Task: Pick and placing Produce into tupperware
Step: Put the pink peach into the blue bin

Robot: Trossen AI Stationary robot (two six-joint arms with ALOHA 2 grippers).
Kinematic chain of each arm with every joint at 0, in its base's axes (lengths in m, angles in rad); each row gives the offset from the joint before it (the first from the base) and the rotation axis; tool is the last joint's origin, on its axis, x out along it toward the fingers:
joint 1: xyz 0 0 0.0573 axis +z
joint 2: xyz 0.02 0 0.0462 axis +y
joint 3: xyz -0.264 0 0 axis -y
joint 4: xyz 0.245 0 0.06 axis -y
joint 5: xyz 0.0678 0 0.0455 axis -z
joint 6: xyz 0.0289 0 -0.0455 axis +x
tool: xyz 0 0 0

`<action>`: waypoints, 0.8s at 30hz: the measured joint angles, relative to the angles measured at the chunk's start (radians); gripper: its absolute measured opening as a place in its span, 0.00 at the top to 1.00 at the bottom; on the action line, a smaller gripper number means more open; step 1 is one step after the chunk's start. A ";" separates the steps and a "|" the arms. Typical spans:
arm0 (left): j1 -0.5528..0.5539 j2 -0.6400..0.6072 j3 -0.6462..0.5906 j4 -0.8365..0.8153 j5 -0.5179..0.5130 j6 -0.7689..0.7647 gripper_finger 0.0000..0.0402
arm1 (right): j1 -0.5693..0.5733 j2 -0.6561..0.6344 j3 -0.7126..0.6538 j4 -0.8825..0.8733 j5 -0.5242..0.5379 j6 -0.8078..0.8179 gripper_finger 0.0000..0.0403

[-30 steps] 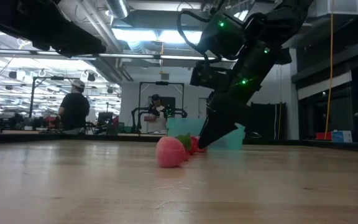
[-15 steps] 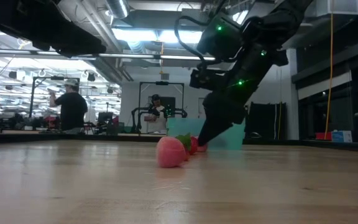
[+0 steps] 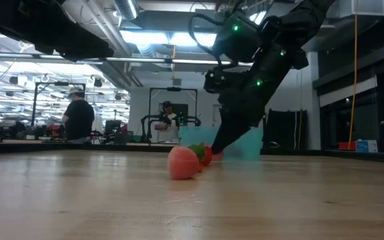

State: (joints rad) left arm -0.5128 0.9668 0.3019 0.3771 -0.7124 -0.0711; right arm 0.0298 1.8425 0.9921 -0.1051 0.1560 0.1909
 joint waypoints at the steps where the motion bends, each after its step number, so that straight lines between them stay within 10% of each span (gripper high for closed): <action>1: 0.000 0.000 0.000 0.000 0.000 0.000 0.58 | 0.000 -0.012 0.000 -0.005 0.001 0.000 0.91; 24: 0.000 0.000 0.000 -0.003 0.000 0.000 0.59 | 0.079 -0.355 0.000 -0.059 0.043 -0.067 0.91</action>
State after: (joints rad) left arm -0.5129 0.9668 0.3019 0.3740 -0.7124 -0.0711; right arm 0.1088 1.4879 0.9924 -0.1644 0.1988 0.1240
